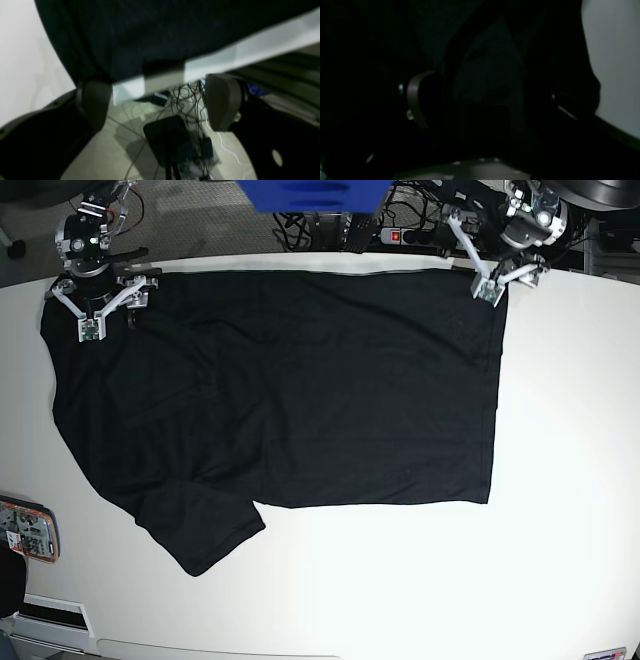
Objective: Fold the T-shirt properly
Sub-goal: 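Pull both grippers back to flatten the shirt into a rectangle, then release the edge and move both grippers down onto the shirt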
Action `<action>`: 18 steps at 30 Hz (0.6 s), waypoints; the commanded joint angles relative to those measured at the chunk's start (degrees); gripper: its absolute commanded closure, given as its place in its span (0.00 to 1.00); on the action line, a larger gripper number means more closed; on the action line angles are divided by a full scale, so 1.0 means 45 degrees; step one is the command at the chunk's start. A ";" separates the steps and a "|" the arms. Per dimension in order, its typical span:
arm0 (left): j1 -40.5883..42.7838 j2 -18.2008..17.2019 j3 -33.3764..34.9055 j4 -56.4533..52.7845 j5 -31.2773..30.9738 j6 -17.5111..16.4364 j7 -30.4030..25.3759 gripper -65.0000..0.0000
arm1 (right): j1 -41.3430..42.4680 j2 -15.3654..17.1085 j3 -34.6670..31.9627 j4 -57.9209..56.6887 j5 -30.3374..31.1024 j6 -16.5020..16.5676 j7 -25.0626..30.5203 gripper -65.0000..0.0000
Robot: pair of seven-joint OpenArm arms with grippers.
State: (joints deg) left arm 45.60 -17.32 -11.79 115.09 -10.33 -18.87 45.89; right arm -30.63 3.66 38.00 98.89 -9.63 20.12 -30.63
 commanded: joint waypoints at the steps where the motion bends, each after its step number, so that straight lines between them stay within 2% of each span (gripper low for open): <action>1: 0.0112 -0.0048 -0.0046 0.0183 -0.0079 0.0023 0.0010 0.12 | -0.0138 0.0114 0.0122 0.0031 -0.0508 -0.0124 -0.0587 0.23; 11: -0.0337 0.0010 -0.0066 0.0476 -0.0079 0.0023 0.0088 0.12 | -0.0138 0.0095 0.0122 0.0129 -0.0566 -0.0124 -0.0665 0.23; 15: -0.0571 0.0010 -0.0085 0.0730 -0.0079 0.0023 0.0108 0.12 | -0.0138 0.0095 0.0122 0.1145 -0.0547 -0.0105 -0.2091 0.23; 18: -0.0630 0.0010 -0.0085 0.0906 -0.0079 0.0023 0.0284 0.12 | -0.0138 0.0095 0.0122 0.1946 -0.0547 -0.0105 -0.2482 0.23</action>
State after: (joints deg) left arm 42.50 -16.99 -11.92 118.02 -10.35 -18.87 47.37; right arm -31.18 3.62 38.06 106.50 -12.29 19.94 -42.78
